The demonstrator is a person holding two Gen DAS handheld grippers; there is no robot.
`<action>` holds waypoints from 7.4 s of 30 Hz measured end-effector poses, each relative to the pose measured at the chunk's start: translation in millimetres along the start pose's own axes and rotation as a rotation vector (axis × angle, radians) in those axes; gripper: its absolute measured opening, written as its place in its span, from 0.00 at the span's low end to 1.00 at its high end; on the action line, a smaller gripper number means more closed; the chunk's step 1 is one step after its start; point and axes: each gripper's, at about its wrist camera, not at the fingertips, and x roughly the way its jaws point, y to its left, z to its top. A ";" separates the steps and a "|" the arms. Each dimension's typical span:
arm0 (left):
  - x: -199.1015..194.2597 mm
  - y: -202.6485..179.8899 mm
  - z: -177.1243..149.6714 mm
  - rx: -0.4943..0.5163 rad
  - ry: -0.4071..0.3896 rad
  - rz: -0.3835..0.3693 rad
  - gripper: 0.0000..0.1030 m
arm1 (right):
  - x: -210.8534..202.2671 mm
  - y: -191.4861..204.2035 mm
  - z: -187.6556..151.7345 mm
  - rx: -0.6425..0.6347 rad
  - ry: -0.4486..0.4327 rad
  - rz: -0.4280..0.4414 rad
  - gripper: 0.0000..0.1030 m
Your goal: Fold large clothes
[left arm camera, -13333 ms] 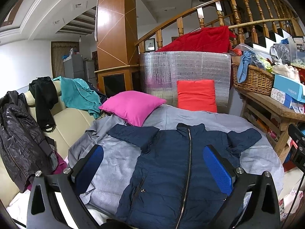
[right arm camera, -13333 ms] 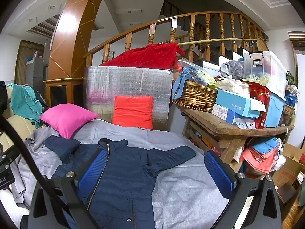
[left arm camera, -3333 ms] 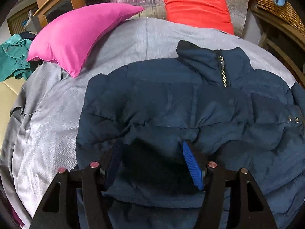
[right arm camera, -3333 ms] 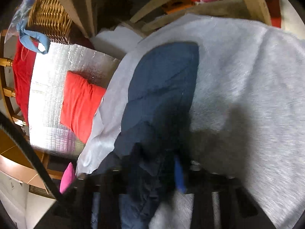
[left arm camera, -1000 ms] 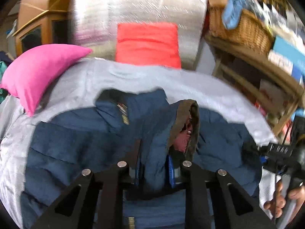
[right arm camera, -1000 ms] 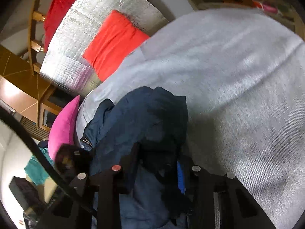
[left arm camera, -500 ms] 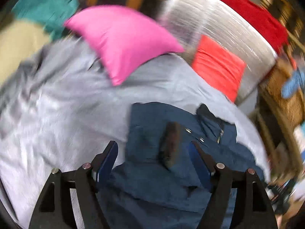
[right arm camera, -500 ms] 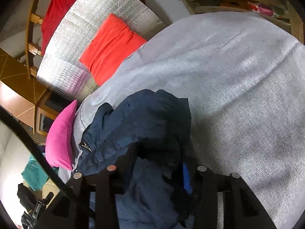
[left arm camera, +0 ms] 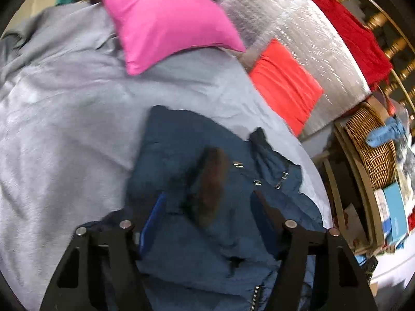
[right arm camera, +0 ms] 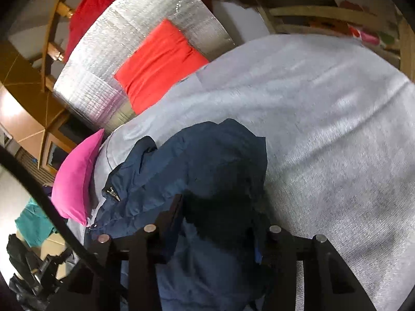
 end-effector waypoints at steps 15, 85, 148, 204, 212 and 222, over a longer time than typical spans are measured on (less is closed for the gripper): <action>6.2 -45.7 -17.9 0.170 -0.051 0.087 0.14 | -12.8 5.2 1.2 -0.043 -0.040 0.038 0.35; -59.9 -12.8 -19.1 0.288 -0.071 0.289 0.85 | -41.5 37.3 -8.9 -0.196 0.015 0.075 0.69; 7.7 4.1 -49.1 0.291 0.104 0.422 0.70 | 54.8 16.1 -14.9 -0.092 0.258 0.085 0.40; -176.9 77.8 -189.1 0.236 0.037 0.355 0.57 | -107.0 -22.3 -97.9 -0.200 0.109 0.106 0.50; -173.8 112.2 -223.1 0.140 0.177 0.337 0.61 | -133.5 -44.2 -149.6 -0.198 0.209 0.131 0.53; -154.9 126.1 -219.5 0.074 0.195 0.233 0.49 | -97.1 -42.3 -167.9 -0.204 0.245 0.054 0.42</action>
